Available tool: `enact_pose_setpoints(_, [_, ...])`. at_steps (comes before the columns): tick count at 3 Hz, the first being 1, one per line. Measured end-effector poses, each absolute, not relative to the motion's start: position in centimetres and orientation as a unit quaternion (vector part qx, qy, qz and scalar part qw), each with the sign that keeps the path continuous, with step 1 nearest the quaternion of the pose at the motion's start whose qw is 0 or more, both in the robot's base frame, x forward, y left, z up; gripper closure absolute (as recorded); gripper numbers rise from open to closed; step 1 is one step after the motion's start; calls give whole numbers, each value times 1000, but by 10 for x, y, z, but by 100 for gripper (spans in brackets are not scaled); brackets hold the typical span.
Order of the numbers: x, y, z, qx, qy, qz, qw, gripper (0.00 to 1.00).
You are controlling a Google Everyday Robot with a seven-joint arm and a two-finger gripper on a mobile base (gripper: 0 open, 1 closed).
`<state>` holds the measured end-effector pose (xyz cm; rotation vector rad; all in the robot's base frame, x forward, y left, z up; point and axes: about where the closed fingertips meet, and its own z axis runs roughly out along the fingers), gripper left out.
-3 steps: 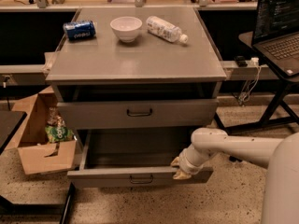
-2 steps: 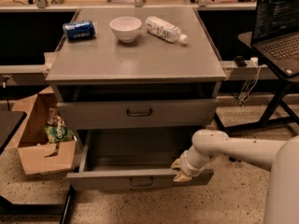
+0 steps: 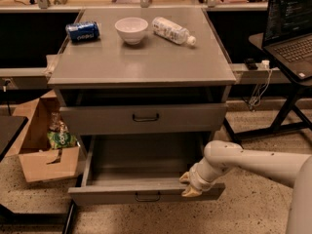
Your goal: Open middle drawer
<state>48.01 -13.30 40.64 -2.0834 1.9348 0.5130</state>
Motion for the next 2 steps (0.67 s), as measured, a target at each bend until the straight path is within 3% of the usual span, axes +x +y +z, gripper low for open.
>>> enact_pose_setpoints(1, [467,-132,406,-713,663,189,127,100])
enact_pose_setpoints(2, [467,-132,406,-713,663,189,127,82])
